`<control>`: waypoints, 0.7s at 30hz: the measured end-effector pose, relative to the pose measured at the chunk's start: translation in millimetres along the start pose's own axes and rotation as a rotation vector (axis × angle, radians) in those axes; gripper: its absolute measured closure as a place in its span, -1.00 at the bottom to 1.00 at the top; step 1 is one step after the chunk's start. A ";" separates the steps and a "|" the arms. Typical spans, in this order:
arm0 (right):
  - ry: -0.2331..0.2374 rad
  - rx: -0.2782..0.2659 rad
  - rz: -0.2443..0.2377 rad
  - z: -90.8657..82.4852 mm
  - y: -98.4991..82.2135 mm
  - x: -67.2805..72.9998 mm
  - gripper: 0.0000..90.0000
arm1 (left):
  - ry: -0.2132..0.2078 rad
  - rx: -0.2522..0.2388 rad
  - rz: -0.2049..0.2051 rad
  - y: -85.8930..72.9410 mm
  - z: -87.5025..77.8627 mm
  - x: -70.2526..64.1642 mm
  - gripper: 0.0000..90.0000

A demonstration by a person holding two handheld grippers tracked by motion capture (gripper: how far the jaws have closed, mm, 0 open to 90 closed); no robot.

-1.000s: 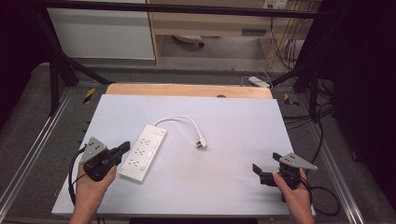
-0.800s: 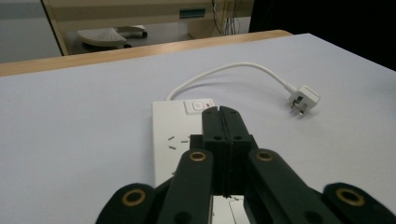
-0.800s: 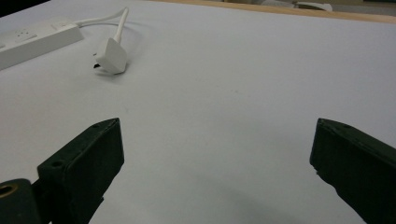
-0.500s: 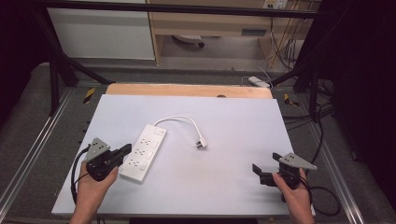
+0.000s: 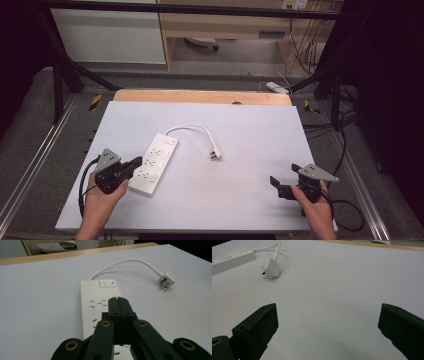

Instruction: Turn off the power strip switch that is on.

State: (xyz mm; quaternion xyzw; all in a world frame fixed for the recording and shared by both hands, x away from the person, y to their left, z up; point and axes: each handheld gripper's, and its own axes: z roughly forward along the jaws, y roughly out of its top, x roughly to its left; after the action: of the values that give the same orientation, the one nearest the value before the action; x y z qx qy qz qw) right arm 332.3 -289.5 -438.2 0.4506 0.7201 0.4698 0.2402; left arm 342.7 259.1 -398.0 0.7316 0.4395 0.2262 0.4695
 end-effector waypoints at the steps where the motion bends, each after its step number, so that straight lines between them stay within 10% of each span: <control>1: 0.000 0.000 -0.002 0.1 0.0 0.0 -0.93 | -0.002 0.006 0.000 -0.7 1.2 0.7 1.00; 21: 0.000 -0.001 0.000 -0.5 0.4 0.4 -0.93 | -0.045 0.126 0.009 -17.8 16.6 -4.5 1.00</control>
State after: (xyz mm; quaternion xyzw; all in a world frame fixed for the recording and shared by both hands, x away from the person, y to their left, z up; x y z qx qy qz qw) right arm 331.9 -289.3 -437.6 0.4503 0.7201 0.4700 0.2404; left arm 345.1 250.2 -420.9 0.7665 0.4389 0.1836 0.4314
